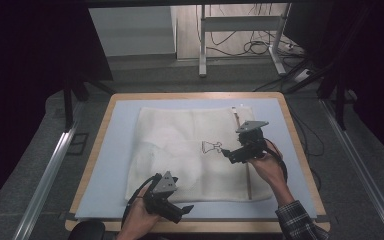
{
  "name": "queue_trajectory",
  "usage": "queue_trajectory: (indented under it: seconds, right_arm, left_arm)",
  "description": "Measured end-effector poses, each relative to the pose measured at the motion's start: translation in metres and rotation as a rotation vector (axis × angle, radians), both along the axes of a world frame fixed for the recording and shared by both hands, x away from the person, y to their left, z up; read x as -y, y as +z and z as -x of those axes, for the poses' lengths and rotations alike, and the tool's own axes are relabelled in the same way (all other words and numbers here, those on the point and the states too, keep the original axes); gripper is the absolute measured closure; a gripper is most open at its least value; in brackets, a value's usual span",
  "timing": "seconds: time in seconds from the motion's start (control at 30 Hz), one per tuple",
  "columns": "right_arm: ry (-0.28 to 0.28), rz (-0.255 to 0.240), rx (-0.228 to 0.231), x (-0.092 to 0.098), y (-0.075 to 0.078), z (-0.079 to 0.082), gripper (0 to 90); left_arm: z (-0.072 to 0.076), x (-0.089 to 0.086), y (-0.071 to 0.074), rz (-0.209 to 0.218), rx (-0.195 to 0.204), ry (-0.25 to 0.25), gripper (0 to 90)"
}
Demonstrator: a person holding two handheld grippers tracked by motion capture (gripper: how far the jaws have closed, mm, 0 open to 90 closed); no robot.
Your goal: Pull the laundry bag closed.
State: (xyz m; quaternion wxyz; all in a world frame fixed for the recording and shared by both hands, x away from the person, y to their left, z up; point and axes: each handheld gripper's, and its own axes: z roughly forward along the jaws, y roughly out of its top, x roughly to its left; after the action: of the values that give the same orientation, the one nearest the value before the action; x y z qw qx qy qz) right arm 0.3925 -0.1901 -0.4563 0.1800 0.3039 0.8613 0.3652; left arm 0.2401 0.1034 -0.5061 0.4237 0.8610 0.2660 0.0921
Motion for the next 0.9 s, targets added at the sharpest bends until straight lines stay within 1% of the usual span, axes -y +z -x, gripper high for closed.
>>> queue_trajectory:
  seconds: [0.1, 0.27, 0.5, 0.9]
  right_arm:
    - [0.000, -0.006, 0.005, 0.001, 0.001, 0.005, 0.0]
    - [0.000, -0.011, 0.016, 0.003, 0.004, 0.015, 0.0]
    - [0.005, -0.011, 0.016, 0.004, 0.005, 0.028, 0.0]
    - [0.018, -0.019, 0.023, 0.005, 0.003, 0.047, 0.0]
  left_arm:
    - [0.001, -0.003, 0.001, -0.004, 0.006, 0.008, 0.0]
    - [0.002, -0.013, 0.003, 0.002, 0.007, 0.027, 0.0]
    - [0.006, -0.024, 0.003, 0.005, 0.000, 0.043, 0.0]
    - [0.010, -0.035, 0.000, -0.007, -0.007, 0.064, 0.0]
